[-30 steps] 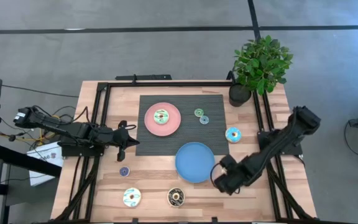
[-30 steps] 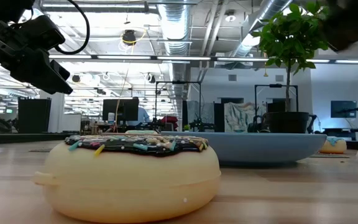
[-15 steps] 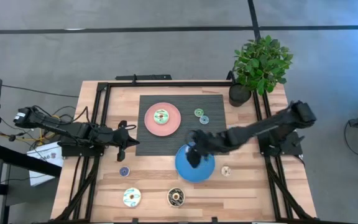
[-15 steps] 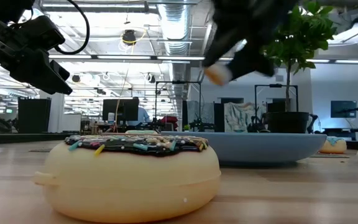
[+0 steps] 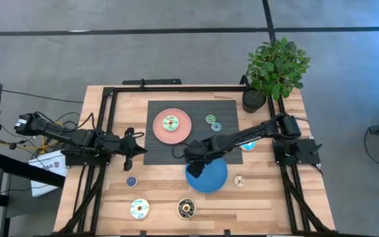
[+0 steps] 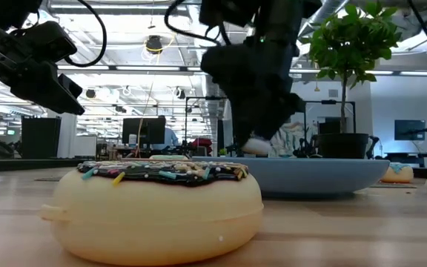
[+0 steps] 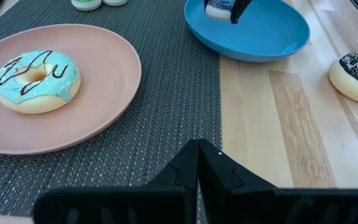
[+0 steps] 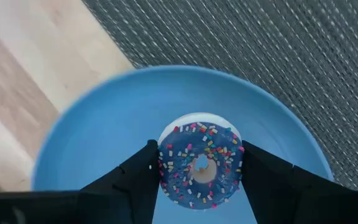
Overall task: Pick & Place donuts
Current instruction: Put the right small blue donut into the blue plate, then put the small blue donut into the blue plate
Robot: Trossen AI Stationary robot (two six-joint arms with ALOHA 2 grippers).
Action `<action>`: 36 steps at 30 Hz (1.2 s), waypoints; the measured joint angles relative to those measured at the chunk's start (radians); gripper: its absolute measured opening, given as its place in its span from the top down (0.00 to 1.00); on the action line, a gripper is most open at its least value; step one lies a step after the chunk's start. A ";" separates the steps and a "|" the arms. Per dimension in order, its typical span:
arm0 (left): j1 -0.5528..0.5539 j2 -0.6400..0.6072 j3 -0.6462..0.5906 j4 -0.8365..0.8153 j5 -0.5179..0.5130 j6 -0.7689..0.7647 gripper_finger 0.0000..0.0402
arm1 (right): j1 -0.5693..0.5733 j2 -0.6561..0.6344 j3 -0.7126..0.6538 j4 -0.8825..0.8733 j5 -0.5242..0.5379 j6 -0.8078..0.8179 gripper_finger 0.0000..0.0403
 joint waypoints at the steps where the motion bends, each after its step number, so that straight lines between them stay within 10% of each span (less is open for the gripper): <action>1: 0.000 0.000 0.000 -0.001 0.000 0.000 1.00 | -0.002 0.008 0.002 0.000 0.002 -0.006 0.51; 36: 0.000 0.000 0.000 -0.001 0.000 0.000 1.00 | -0.005 -0.019 -0.007 -0.005 0.015 -0.036 0.39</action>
